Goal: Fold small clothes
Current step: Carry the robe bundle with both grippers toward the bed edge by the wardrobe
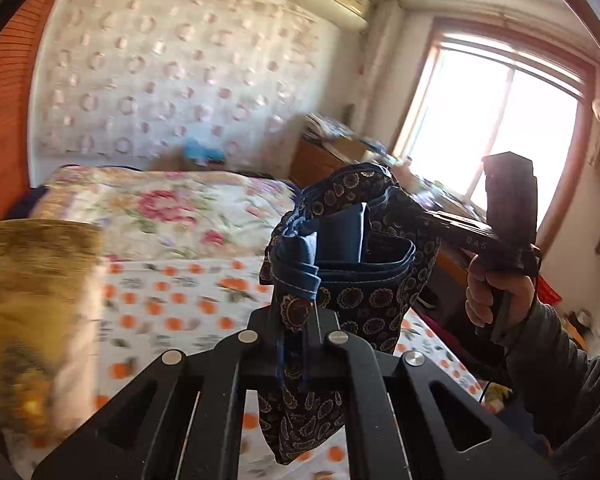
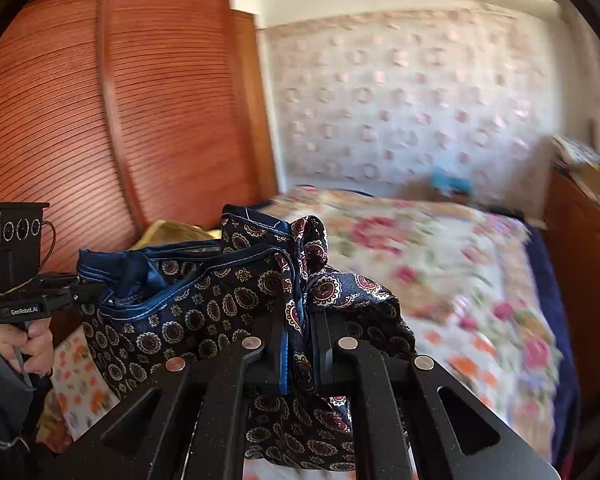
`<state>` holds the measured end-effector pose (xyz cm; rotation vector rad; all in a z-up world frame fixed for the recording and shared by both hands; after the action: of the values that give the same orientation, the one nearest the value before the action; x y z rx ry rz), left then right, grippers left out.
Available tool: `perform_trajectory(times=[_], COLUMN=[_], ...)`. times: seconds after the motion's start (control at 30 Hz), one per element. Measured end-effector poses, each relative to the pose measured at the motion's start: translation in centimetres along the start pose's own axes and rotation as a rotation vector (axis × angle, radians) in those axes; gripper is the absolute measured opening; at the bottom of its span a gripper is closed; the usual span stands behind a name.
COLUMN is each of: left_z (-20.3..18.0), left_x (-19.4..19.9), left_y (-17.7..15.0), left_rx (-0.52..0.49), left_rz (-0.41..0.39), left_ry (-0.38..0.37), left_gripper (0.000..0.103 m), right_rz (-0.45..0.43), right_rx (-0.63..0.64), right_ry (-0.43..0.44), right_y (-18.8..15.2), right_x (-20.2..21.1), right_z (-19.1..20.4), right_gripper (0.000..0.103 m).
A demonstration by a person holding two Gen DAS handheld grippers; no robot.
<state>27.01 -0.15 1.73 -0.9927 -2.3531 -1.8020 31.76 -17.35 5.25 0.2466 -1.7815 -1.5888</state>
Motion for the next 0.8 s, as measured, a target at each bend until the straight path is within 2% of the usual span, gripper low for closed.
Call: perform_trajectory(times=[0.27, 0.37, 0.57, 0.8], left_z=[10.7, 14.5, 22.1, 28.1], left_x=[9.0, 10.8, 11.6, 9.2], left_y=[1.4, 1.4, -0.2, -4.8], left_rx=[0.075, 0.119, 0.23, 0.323], left_rz=[-0.115, -0.142, -0.162, -0.089], left_ry=[0.186, 0.234, 0.321, 0.401], left_gripper=[0.007, 0.007, 0.007, 0.007], right_rz=[-0.005, 0.004, 0.077, 0.221], right_rx=[0.118, 0.132, 0.119, 0.192], right_ry=[0.178, 0.225, 0.274, 0.209], right_y=[7.0, 9.2, 11.8, 10.1], right_x=[-11.6, -16.0, -26.7, -38.6], right_z=[10.4, 12.1, 12.8, 13.3], right_gripper=[0.008, 0.008, 0.008, 0.008])
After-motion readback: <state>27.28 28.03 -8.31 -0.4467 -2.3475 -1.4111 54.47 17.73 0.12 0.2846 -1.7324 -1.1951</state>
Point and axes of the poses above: each gripper's, at about its wrist camera, not at the fingertips, and x roughly against the way its jaws point, z to its left, y to its top, the point moved 9 cm from there along -x, roughly the way its jaws point, and after that the axes turned 3 degrees about -z, right-handed, at the moved point
